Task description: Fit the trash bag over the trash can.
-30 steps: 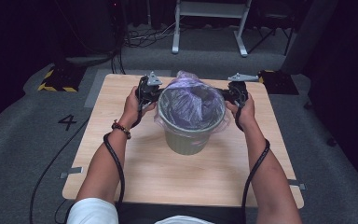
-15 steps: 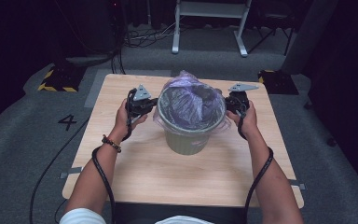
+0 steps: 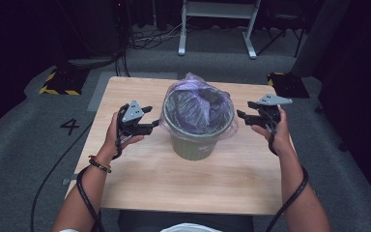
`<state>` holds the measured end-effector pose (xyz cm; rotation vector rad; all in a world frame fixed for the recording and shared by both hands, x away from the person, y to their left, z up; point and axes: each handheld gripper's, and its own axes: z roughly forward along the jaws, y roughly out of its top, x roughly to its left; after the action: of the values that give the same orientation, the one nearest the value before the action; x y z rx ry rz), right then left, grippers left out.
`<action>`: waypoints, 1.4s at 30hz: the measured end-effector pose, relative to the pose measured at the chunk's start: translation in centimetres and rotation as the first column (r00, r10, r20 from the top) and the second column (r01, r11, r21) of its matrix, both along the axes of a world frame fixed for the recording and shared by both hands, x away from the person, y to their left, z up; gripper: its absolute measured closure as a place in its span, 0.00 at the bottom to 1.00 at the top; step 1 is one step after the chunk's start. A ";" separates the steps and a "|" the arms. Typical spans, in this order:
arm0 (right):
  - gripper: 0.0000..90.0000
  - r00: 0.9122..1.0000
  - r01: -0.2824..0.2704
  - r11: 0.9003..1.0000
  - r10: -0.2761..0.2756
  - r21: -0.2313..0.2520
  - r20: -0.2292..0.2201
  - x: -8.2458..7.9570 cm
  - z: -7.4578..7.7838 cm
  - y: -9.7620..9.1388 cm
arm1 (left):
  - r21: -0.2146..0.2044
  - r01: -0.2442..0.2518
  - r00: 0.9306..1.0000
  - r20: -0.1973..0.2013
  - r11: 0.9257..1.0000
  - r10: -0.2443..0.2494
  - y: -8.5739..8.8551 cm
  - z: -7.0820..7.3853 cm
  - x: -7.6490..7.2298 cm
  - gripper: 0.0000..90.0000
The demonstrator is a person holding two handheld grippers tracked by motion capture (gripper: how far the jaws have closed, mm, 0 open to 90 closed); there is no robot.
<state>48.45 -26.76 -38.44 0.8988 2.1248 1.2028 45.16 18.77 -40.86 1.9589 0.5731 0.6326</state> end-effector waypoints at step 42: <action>1.00 0.957 -0.288 0.957 0.289 -0.039 0.017 -7.0 -6.7 4.2 | 0.181 0.076 0.997 -0.004 0.980 -0.076 -3.0 -3.4 -2.1 1.00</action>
<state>41.42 -22.52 -45.18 0.5676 2.3091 1.3025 43.08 15.79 -44.23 2.1393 0.4493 0.6587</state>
